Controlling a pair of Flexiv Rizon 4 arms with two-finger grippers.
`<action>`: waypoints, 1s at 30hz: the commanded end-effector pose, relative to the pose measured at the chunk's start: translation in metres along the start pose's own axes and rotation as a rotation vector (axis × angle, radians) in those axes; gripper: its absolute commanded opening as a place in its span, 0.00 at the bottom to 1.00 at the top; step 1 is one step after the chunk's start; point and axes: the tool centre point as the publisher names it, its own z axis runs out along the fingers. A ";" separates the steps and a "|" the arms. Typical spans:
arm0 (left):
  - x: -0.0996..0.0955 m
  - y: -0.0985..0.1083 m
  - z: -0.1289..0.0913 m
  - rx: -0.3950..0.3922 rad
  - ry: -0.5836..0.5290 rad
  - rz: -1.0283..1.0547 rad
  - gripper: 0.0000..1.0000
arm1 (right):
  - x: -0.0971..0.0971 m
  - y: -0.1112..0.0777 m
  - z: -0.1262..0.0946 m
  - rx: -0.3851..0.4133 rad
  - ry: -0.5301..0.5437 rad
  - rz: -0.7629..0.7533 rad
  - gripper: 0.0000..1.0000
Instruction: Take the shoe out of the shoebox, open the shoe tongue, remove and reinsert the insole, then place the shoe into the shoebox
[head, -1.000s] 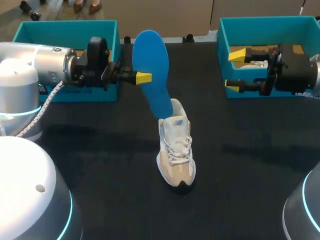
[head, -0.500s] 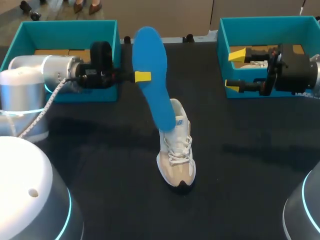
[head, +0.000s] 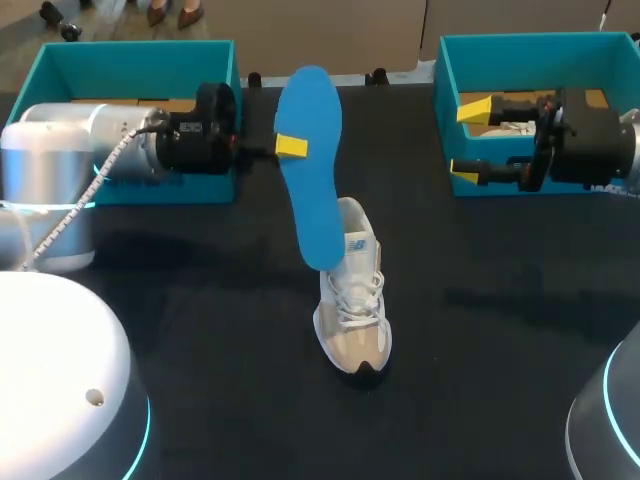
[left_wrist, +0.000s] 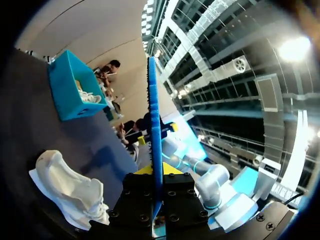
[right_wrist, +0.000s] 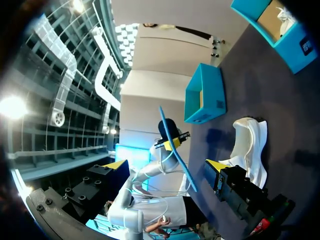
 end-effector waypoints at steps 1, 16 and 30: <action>0.002 0.000 0.001 -0.047 0.073 -0.307 0.00 | 0.000 0.000 0.002 -0.001 -0.002 0.001 1.00; -0.006 0.002 0.005 -0.043 0.060 -0.317 0.00 | 0.002 0.000 0.001 -0.006 -0.021 -0.003 1.00; -0.017 -0.002 0.015 -0.004 -0.012 -0.332 0.00 | 0.036 -0.020 0.021 0.014 -0.262 -0.031 1.00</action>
